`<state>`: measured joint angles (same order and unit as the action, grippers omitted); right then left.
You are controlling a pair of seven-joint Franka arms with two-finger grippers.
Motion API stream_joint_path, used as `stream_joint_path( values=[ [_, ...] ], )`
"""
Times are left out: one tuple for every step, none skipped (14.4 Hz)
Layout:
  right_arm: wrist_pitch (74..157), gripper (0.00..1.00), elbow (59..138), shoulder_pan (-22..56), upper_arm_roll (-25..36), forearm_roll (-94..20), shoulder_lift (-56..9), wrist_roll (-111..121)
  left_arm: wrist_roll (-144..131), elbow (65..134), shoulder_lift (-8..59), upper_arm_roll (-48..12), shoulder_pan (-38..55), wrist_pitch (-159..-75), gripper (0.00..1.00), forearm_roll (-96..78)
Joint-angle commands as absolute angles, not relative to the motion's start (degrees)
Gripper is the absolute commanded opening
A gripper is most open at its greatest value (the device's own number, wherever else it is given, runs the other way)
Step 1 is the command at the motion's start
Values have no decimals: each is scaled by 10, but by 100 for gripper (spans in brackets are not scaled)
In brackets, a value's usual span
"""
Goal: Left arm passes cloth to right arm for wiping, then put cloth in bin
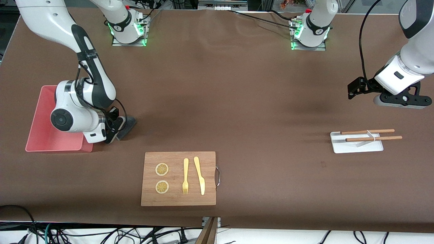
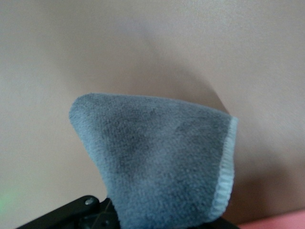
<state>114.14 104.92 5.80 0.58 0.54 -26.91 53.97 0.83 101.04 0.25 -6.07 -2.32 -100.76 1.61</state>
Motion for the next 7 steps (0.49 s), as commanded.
stream_joint_path(
  values=[
    [1077,0,1045,54,-2,37,-195,543,14,1005,2,-62,-25,-998,100,12],
    [1058,0,1043,52,-2,36,-171,543,14,1005,2,-62,-25,-998,100,12],
    [1045,0,1043,48,-2,36,-144,545,14,1005,2,-62,-25,-998,100,12],
    [1021,0,1042,42,-2,37,-120,545,14,1005,2,-62,-25,-998,100,12],
    [996,0,1043,34,-2,37,-100,545,13,1005,2,-62,-25,-998,100,12],
    [980,0,1046,16,-2,40,-85,547,14,1005,2,-62,-25,-998,100,12],
    [967,0,1049,-3,-2,43,-77,548,14,1005,2,-62,-25,-998,100,12]
  ],
)
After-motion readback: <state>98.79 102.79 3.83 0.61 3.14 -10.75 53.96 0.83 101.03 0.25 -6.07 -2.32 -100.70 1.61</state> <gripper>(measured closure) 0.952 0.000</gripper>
